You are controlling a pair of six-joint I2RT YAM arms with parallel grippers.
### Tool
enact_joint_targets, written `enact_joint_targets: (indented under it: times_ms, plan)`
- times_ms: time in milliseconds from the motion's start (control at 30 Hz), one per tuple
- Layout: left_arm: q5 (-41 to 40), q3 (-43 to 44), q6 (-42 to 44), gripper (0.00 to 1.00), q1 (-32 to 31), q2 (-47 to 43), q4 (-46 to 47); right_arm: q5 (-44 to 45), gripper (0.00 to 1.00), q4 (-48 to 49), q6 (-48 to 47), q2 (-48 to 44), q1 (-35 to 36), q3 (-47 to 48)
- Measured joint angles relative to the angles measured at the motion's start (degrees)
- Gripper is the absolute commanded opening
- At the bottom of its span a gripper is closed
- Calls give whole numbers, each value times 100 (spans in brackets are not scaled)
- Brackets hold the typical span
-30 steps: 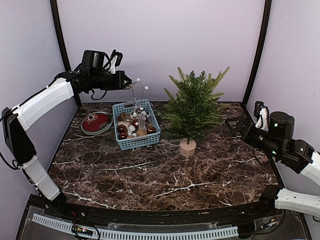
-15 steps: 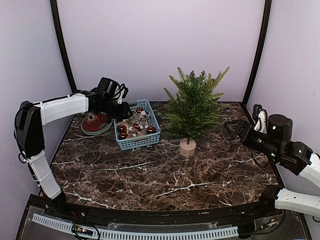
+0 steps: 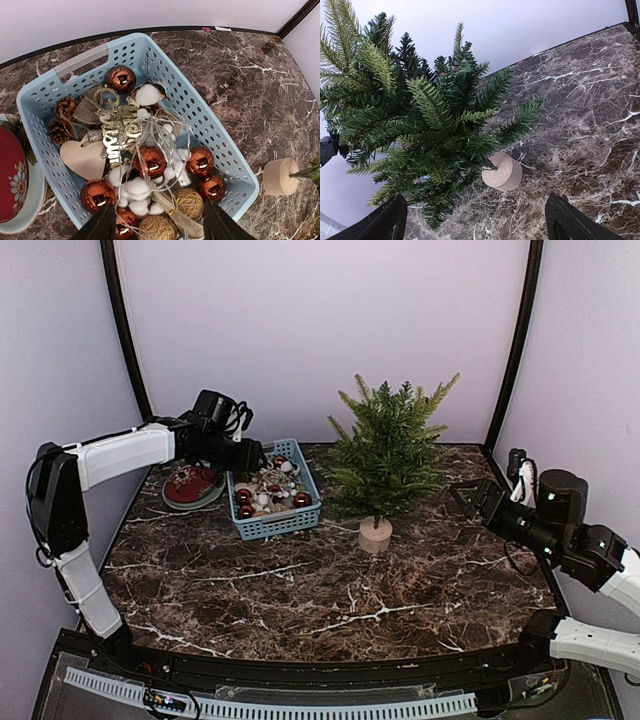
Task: Decorate the small christmas tree
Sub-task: Place the light string in the bin, then pick up the light string from the bin.
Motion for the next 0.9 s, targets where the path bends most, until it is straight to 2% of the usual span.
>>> enact_joint_targets:
  times_ms: [400, 900]
  plan:
    - [332, 1097, -260, 80, 50, 1639, -118, 22, 99, -2, -4, 17, 0, 0]
    - [839, 1604, -562, 83, 79, 2159, -31, 44, 99, -2, -70, 321, 0, 0]
